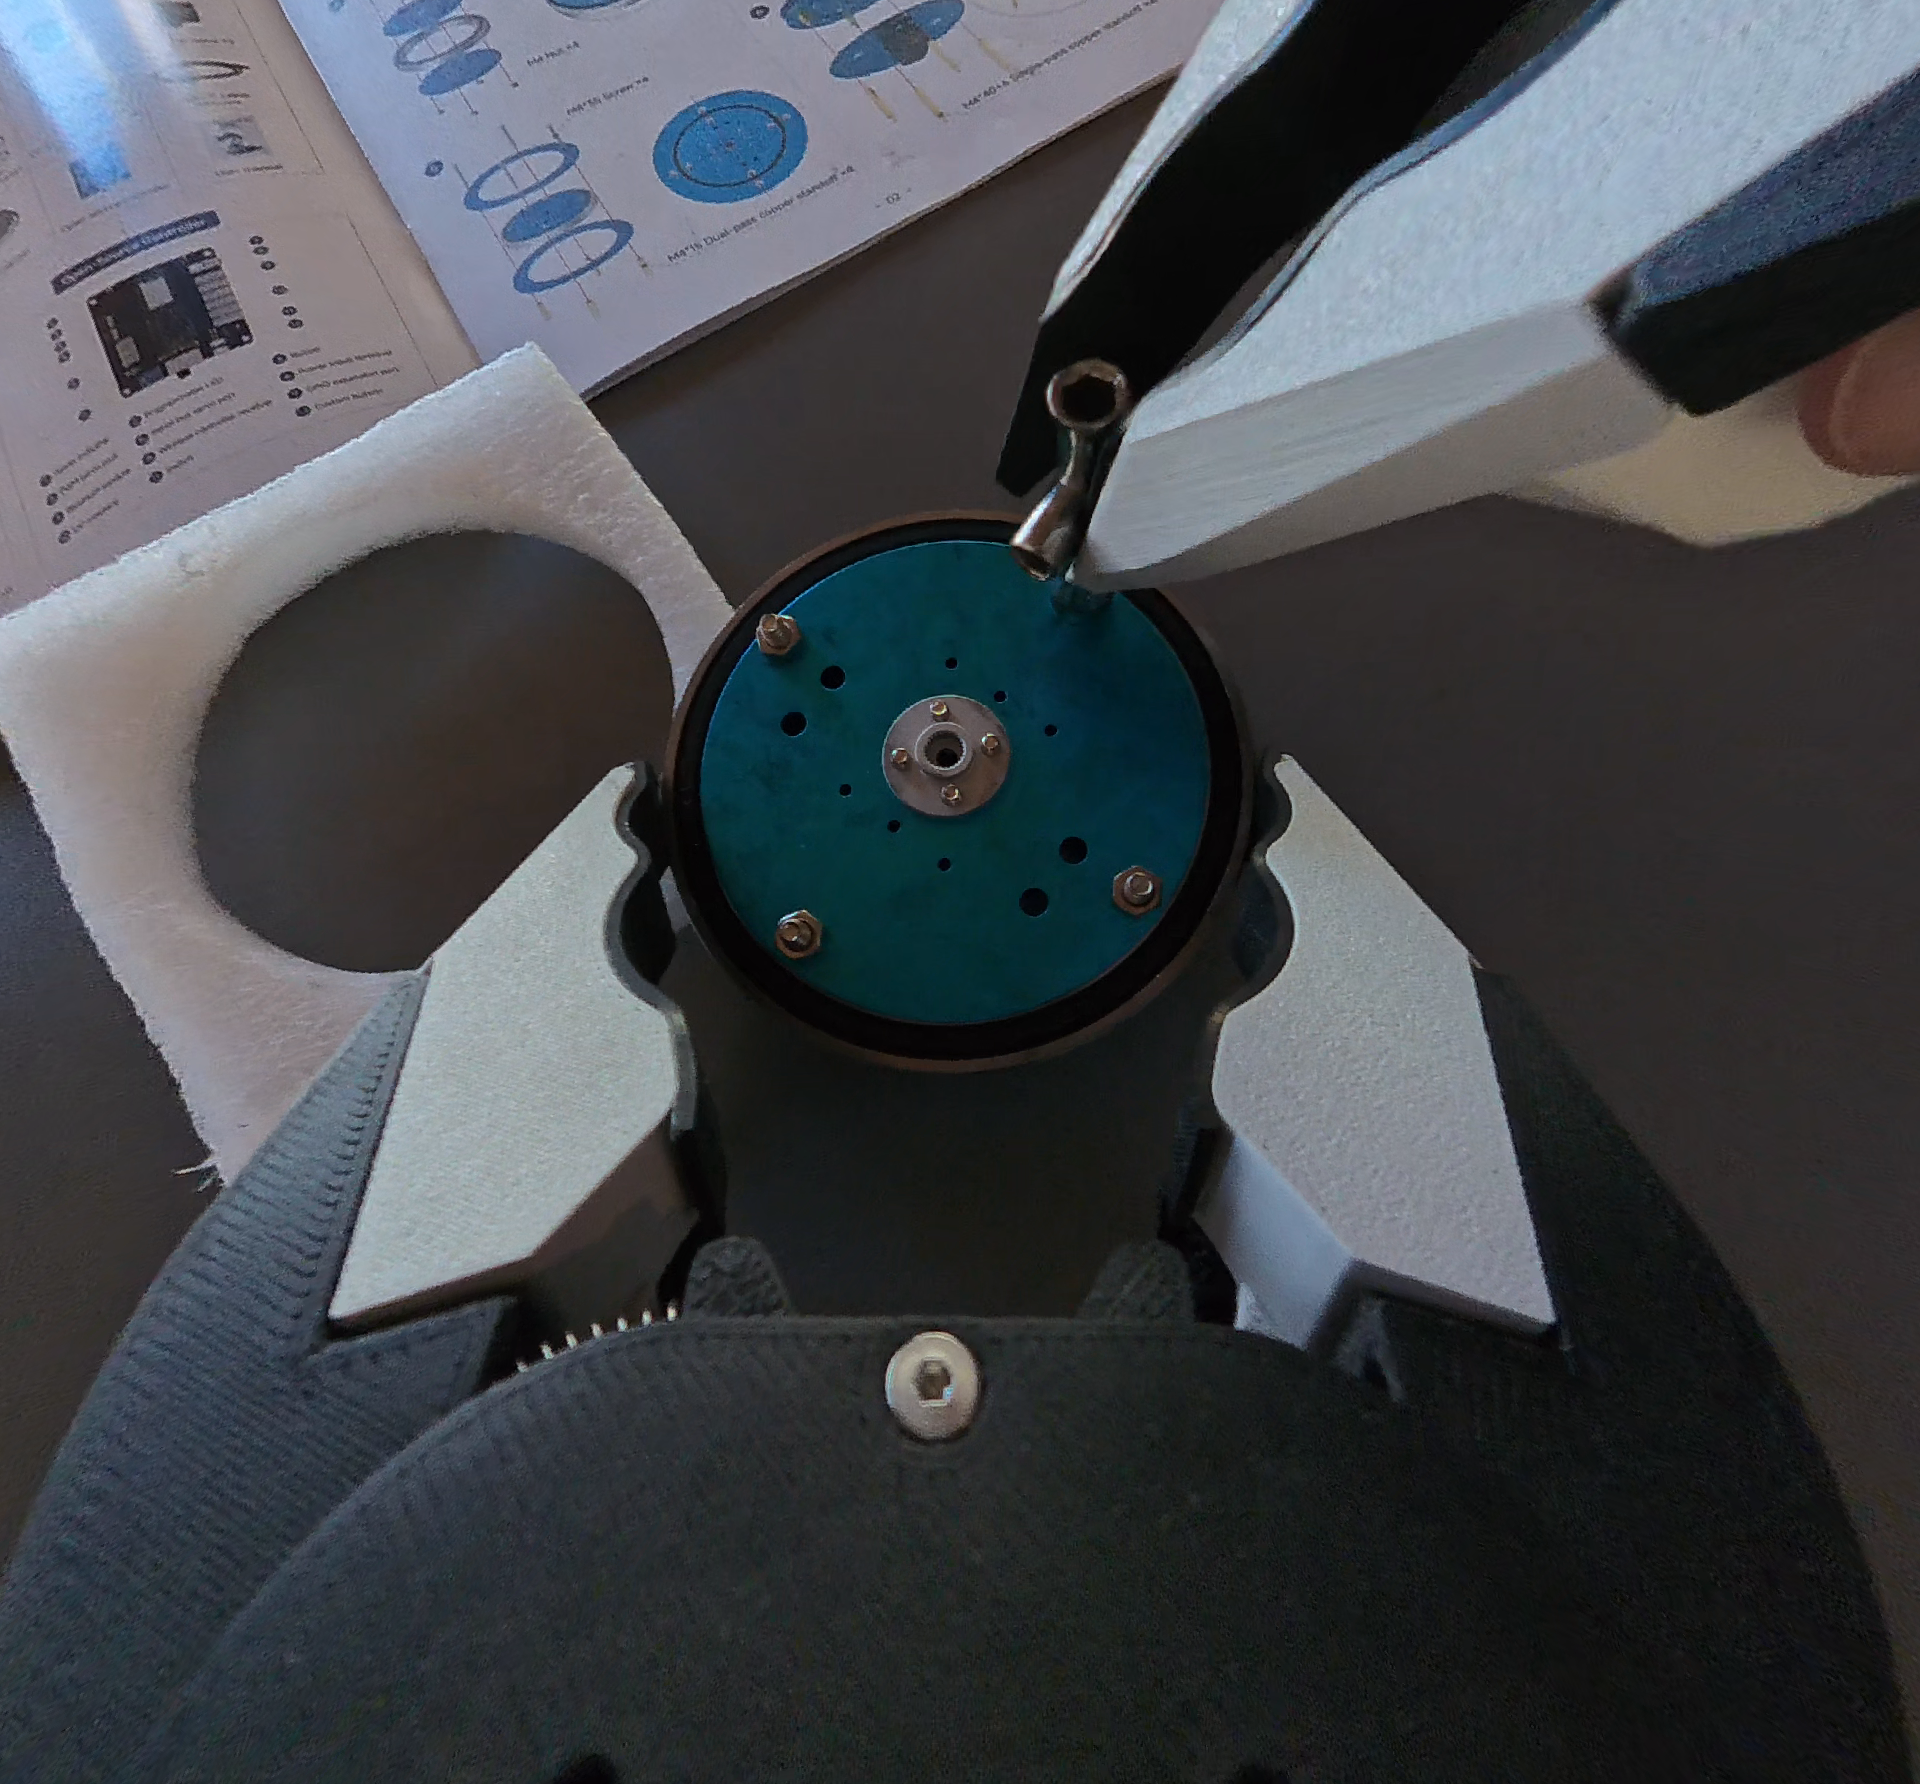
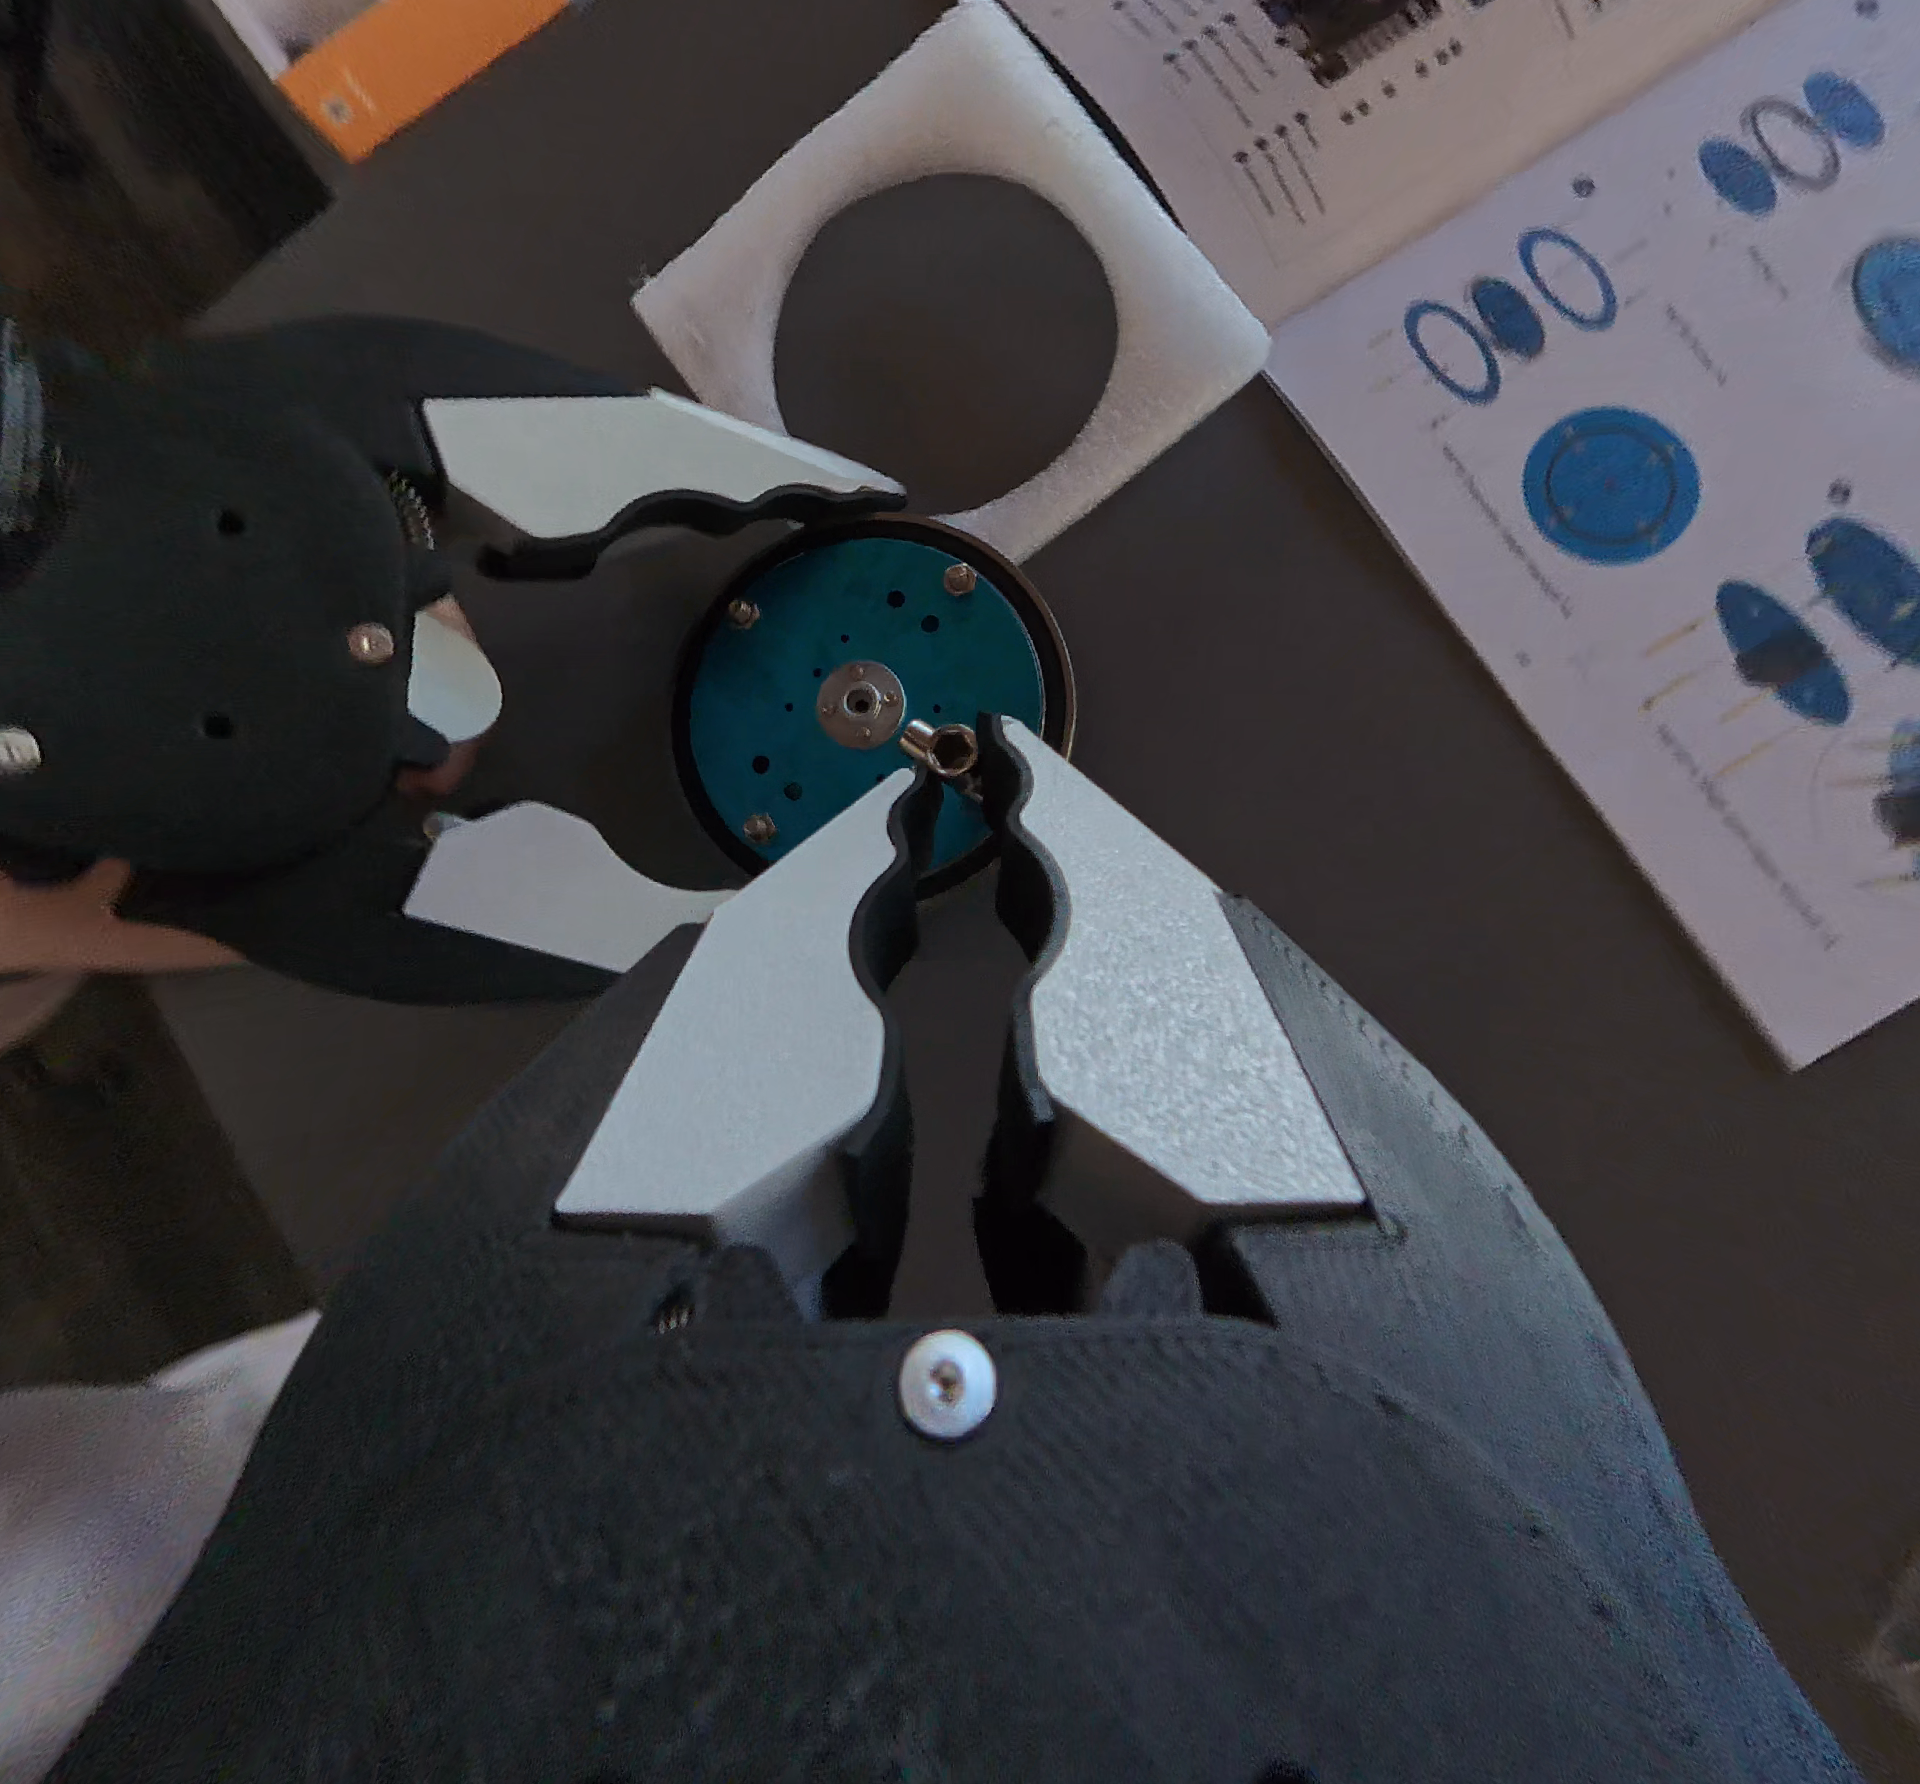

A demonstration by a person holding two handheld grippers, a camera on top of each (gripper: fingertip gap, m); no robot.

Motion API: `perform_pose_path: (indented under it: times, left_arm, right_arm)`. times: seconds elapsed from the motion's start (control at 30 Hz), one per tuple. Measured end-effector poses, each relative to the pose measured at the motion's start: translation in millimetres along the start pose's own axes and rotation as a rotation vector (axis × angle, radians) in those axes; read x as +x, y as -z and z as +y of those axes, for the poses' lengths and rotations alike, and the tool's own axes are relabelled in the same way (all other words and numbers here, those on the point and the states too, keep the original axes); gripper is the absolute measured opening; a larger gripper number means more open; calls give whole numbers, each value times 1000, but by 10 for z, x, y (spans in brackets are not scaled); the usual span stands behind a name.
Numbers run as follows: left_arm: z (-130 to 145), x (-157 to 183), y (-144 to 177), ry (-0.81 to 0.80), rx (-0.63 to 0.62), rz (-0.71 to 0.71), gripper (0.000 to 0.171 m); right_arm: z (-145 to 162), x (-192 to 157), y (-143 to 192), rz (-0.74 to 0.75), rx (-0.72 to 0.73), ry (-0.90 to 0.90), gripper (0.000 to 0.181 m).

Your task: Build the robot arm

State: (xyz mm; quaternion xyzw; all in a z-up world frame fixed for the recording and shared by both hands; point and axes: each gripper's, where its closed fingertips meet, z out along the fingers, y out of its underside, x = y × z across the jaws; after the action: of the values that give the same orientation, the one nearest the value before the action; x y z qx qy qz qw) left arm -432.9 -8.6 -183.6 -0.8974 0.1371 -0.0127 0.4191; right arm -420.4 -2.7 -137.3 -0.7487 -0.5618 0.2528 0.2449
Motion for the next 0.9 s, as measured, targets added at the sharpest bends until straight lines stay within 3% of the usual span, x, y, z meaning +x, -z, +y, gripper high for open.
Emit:
perform_pose_path:
  times: [0.6, 0.7, 0.9]
  left_arm:
    - [23, 12, 3, -17, -5, 53, 113]
    - [24, 14, 4, -19, -5, 56, 112]
    - [23, 16, 5, -20, -4, 55, 112]
  right_arm:
    - [-8, -64, 66, -196, 41, 569, 7]
    - [-10, -62, 68, -223, 21, 600, 7]
    - [-232, -77, 237, -329, 126, 524, 7]
